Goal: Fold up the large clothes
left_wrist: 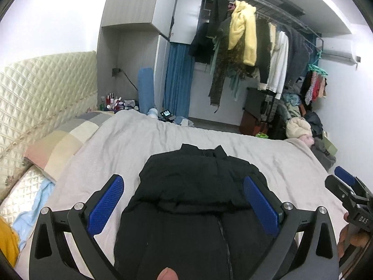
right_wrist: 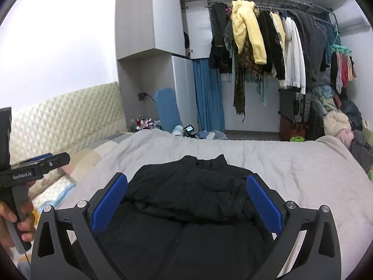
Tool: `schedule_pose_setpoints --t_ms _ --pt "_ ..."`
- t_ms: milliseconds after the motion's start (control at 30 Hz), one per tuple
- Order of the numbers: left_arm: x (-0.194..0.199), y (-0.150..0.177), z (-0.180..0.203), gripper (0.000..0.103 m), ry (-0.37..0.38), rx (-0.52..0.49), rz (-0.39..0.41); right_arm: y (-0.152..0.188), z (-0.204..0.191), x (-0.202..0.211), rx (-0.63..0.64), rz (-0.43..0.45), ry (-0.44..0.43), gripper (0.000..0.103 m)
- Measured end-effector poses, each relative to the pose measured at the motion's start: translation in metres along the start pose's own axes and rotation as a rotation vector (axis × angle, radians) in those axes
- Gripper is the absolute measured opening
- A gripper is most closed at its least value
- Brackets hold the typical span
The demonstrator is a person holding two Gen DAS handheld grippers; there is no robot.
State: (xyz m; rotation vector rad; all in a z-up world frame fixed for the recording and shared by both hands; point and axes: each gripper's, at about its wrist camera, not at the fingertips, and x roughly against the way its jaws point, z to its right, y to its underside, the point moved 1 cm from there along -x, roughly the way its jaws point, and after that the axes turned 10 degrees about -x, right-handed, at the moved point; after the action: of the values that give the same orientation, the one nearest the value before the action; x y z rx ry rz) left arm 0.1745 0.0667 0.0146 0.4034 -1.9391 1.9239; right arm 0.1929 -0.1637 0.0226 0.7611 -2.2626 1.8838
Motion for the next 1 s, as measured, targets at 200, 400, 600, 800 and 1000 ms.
schedule_pose_setpoints --t_ms 200,400,600,800,1000 --pt "0.033 0.046 0.007 0.103 0.043 -0.023 -0.042 0.036 0.006 0.014 -0.016 -0.044 0.017 0.103" --pt "0.031 0.097 -0.001 0.103 0.037 -0.019 -0.096 0.08 0.02 0.026 -0.04 -0.057 0.031 0.103" --pt "0.012 0.143 -0.01 0.103 0.029 -0.017 -0.16 0.122 0.039 0.03 -0.066 -0.075 0.066 0.103" --pt "-0.005 0.169 -0.02 0.103 0.034 -0.019 -0.174 0.146 0.055 0.029 -0.092 -0.119 0.081 0.103" --pt "-0.034 0.177 -0.038 0.103 0.079 0.043 -0.254 0.137 0.087 0.024 -0.195 -0.151 0.098 0.103"
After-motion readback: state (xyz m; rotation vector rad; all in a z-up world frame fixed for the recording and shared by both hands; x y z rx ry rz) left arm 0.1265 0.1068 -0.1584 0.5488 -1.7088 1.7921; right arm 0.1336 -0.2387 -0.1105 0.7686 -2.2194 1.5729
